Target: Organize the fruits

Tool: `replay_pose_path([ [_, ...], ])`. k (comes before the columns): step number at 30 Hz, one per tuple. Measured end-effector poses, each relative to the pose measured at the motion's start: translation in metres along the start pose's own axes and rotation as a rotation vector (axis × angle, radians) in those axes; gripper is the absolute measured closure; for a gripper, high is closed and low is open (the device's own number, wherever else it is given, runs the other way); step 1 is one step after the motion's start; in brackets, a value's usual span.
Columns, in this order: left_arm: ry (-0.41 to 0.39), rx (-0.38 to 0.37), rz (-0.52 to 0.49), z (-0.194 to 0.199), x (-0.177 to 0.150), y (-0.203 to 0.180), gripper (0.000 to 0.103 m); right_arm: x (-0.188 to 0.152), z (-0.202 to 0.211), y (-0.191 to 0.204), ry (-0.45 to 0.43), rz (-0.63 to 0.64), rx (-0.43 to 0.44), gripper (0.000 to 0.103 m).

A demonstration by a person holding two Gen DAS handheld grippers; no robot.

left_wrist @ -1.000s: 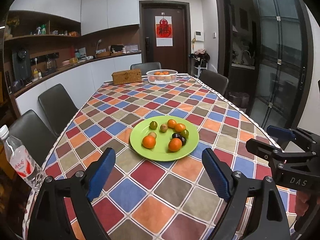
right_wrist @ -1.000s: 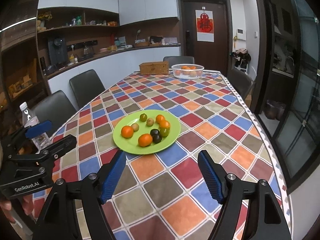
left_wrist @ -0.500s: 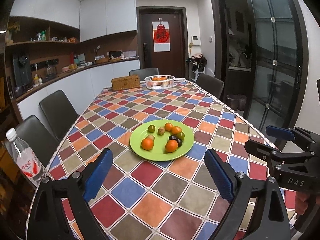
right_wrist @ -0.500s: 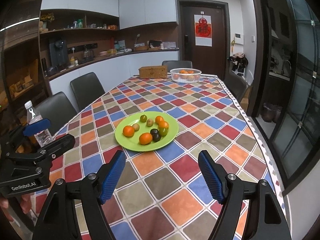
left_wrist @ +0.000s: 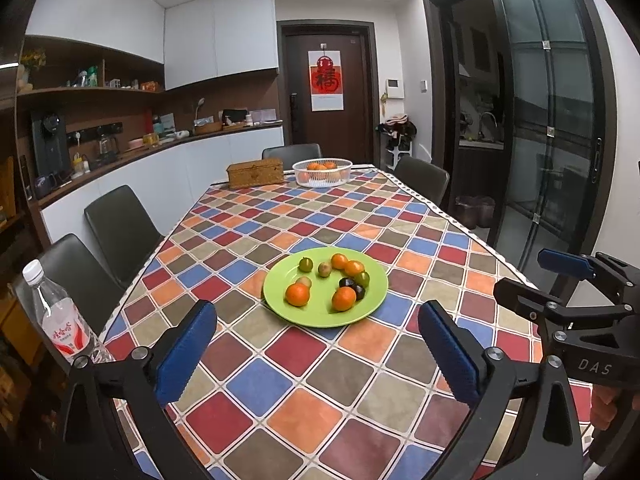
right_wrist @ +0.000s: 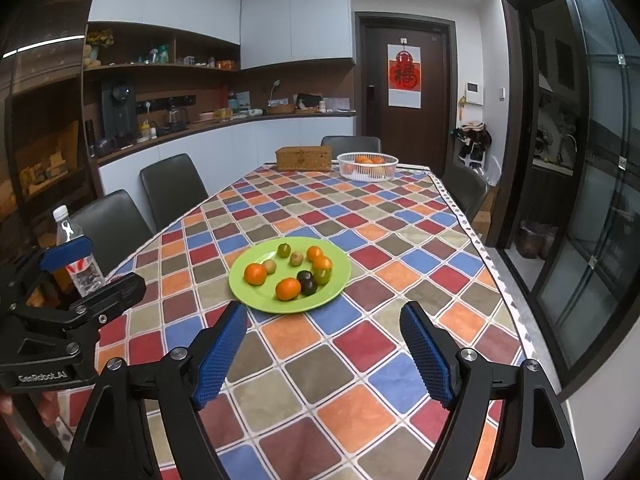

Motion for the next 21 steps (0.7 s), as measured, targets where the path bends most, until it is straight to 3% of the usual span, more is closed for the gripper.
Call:
replay_pose_path([
  [21,0.011,0.006,0.021,-0.0019,-0.0029,0.0002,0.000,-0.0035,0.0003,0.0007,0.013,-0.007,0.009,0.024],
])
Point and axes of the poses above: each gripper's, at about its wrist camera, not at the fingertips, and z roughly against the way its jaws point, y to its left, x to its top, the point moved 9 cm from there along -z, roughly the way its jaws point, and after that the axes turned 7 degrees about -x, right-handed, at the moved point
